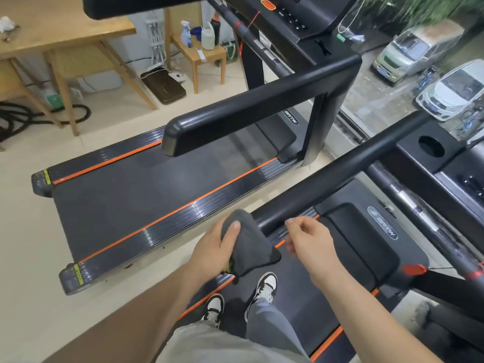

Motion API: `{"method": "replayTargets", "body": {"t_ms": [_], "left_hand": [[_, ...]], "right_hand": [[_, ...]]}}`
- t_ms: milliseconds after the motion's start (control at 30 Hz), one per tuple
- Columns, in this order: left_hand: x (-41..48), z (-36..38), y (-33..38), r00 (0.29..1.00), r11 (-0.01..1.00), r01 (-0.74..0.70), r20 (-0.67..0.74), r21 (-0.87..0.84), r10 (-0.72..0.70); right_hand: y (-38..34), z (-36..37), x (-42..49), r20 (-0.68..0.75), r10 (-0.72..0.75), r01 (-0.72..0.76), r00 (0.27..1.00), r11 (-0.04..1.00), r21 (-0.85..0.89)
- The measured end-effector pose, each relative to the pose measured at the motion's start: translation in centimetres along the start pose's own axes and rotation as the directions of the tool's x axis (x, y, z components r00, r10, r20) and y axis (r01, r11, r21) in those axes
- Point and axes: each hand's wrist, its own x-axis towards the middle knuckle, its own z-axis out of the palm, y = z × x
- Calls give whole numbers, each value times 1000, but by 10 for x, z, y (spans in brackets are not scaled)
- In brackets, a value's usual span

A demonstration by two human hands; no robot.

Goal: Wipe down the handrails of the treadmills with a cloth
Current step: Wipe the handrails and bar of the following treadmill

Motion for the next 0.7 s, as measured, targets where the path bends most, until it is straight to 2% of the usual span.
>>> {"method": "replayTargets", "body": {"t_ms": [33,67,100,133,167,200,267,300,333,400,500,567,600,667,700], "left_hand": [[7,-3,19,988,978,152,56,-145,-145],[14,-6,34,951,912,306,135,-271,-279],[18,-9,46,910,849,413,196,-331,-366],[19,-11,53,896,829,443,211,-342,-392],[17,-9,55,914,846,406,155,-345,-375],[13,-4,49,943,893,327,37,-309,-332],[-8,18,25,954,986,113,-264,-126,-143],[-25,32,17,935,999,23,-353,-36,-34],[-41,48,11,925,1000,-28,-379,14,31],[-58,70,10,922,999,-37,-384,29,46],[-38,61,26,914,993,119,-391,4,-108],[-15,36,33,947,978,176,-291,113,-137],[-2,21,37,976,980,152,-177,132,-128],[19,-4,49,983,988,152,108,-10,-151],[25,-10,57,969,985,158,202,-66,-142]], "right_hand": [[-2,1,1,-8,-3,3,1000,1000,0],[-4,3,1,-12,-4,4,1000,1000,3],[-6,5,1,-12,-1,1,1000,1000,6],[-8,7,1,-9,7,-7,1000,1000,9],[-10,9,1,-2,16,-16,1000,1000,12],[-12,11,0,4,21,-21,1000,1000,15],[-11,14,0,9,24,-24,1000,999,26],[-10,15,0,8,22,-22,1000,999,33],[-7,16,1,3,19,-20,1000,999,40],[-4,16,1,-11,24,-23,1000,999,49],[-1,11,1,-29,31,-29,999,997,66],[2,6,3,-41,31,-29,999,998,53],[4,3,5,-45,27,-25,999,999,43],[6,-1,7,-46,29,-27,999,999,46],[6,-3,7,-46,39,-36,998,998,57]]}}
